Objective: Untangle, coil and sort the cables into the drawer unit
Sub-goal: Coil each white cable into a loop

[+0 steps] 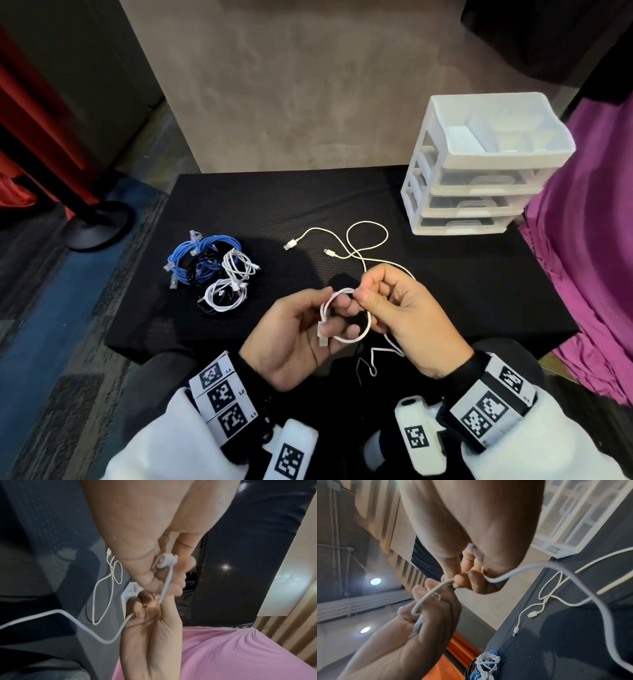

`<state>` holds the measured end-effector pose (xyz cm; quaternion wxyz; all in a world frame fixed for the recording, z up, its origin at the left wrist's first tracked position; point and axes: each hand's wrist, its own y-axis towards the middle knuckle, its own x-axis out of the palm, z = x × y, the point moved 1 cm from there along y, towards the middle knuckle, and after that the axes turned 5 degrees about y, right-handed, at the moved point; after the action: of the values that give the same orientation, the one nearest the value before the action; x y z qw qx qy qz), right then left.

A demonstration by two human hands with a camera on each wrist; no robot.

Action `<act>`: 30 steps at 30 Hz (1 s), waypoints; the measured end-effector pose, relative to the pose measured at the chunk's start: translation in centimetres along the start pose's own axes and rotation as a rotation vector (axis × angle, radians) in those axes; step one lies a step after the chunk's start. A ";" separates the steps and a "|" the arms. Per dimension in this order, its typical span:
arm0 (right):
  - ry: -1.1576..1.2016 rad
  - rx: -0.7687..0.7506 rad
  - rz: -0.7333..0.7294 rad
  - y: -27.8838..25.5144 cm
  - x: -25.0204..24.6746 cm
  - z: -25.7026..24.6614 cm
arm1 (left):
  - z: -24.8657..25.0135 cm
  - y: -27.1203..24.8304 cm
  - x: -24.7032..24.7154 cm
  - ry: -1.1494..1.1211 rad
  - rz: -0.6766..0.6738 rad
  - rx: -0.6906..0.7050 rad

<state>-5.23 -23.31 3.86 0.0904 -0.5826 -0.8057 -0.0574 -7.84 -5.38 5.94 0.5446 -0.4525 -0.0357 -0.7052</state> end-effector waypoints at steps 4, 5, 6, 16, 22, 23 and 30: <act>-0.013 0.032 0.012 0.3 0.1 0.3 | -0.2 0.2 0.6 -0.078 0.071 0.064; -0.067 0.031 0.022 0.4 -0.1 0.5 | -0.1 0.1 0.7 -0.095 0.057 0.058; -0.167 0.010 0.034 0.5 -0.4 0.7 | 0.2 0.0 0.7 -0.115 0.039 0.053; -0.744 0.005 -0.199 -1.8 1.7 3.8 | 0.7 0.9 -0.5 0.195 0.278 0.420; -0.734 0.059 -0.395 -2.6 2.6 -0.4 | 0.5 0.8 -2.5 1.030 0.395 0.700; -0.741 0.047 -0.414 -2.6 2.6 -1.2 | 0.3 0.8 -3.0 1.211 0.388 0.690; -0.690 -0.089 -0.145 0.5 -1.3 -4.7 | -0.3 -1.7 -1.9 1.089 0.027 0.318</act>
<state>-4.02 -25.27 8.15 -0.2170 -0.5122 -0.8248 0.1014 -9.41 -3.48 5.25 0.5548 0.0637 0.1504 -0.8158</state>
